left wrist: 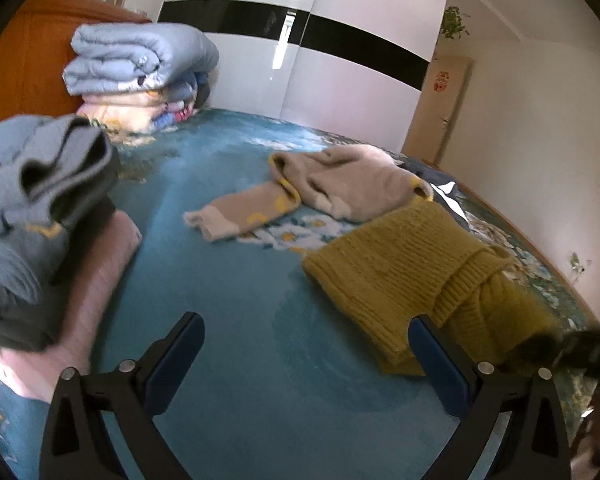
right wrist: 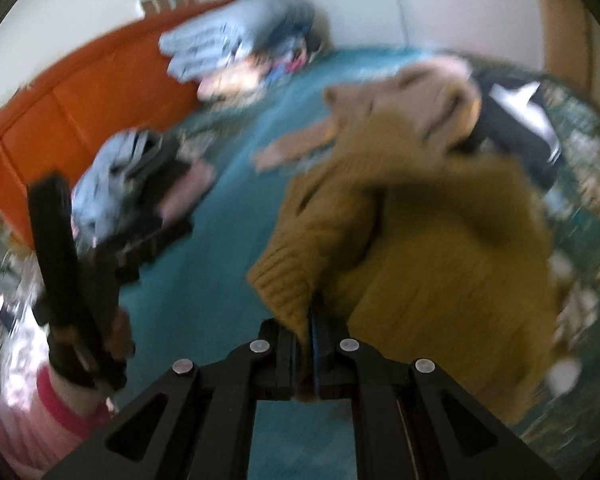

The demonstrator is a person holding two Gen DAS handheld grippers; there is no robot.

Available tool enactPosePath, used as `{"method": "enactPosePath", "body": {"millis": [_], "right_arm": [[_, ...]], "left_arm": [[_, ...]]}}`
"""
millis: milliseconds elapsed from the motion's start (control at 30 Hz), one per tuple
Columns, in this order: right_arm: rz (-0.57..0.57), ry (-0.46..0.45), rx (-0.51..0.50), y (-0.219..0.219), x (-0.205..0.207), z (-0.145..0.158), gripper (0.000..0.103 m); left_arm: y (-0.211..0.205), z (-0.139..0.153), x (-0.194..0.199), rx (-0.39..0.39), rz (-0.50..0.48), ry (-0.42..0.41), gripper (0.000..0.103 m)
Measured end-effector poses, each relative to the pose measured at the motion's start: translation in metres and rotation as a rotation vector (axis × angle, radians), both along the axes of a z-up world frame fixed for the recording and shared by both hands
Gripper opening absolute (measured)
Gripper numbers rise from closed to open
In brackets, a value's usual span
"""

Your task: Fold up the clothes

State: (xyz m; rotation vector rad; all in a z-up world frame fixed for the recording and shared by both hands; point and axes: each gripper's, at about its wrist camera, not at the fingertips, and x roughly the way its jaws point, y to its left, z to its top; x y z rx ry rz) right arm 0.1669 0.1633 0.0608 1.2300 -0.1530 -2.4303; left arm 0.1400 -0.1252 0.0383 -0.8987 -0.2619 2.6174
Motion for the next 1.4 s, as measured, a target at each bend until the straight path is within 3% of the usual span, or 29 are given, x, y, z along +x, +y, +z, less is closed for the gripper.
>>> {"method": "enactPosePath", "body": {"millis": [67,167,300,500,633,733,833,967,1000,1033,1100,1267,1400], "right_arm": [[0.011,-0.020,-0.006,-0.004,0.007,-0.009,0.008],[0.010,0.006,-0.016,0.006,0.020,0.000,0.010],[-0.018,0.070,-0.041,0.038,0.036,0.027,0.047],[-0.098,0.161,0.211,0.068,0.007,0.054,0.059],[0.009,0.214,0.453,0.049,-0.024,0.047,0.060],[0.106,0.240,0.604,0.029,-0.048,0.032,0.061],[0.126,0.234,0.693,0.021,-0.067,0.016,0.061],[0.118,0.218,0.684,0.019,-0.093,0.014,0.061],[0.116,0.207,0.669,0.018,-0.099,0.015,0.055],[0.115,0.186,0.639,0.018,-0.102,0.015,0.035],[0.095,0.135,0.566,0.020,-0.108,0.016,0.007],[-0.044,0.114,0.356,0.044,-0.106,0.031,0.007],[-0.085,0.116,0.339,0.051,-0.101,0.038,0.007]], "left_arm": [[0.001,-0.001,0.002,0.023,-0.009,-0.012,0.103],[0.001,-0.002,0.008,0.090,-0.042,-0.024,0.103],[0.008,-0.005,0.013,0.130,-0.091,-0.047,0.103],[0.039,-0.004,0.020,0.002,-0.102,-0.057,0.103],[0.053,-0.006,0.031,-0.047,-0.099,-0.073,0.103],[0.059,-0.011,0.041,-0.028,-0.112,-0.105,0.103],[0.068,-0.016,0.049,0.009,-0.128,-0.147,0.103],[0.093,-0.019,0.058,0.014,-0.184,-0.161,0.103],[0.100,-0.018,0.059,0.019,-0.196,-0.159,0.103],[0.106,-0.016,0.061,0.024,-0.209,-0.157,0.103],[0.116,-0.013,0.063,0.044,-0.232,-0.157,0.103],[0.141,-0.004,0.065,0.077,-0.250,-0.155,0.103],[0.164,-0.002,0.060,0.070,-0.239,-0.168,0.102]]}}
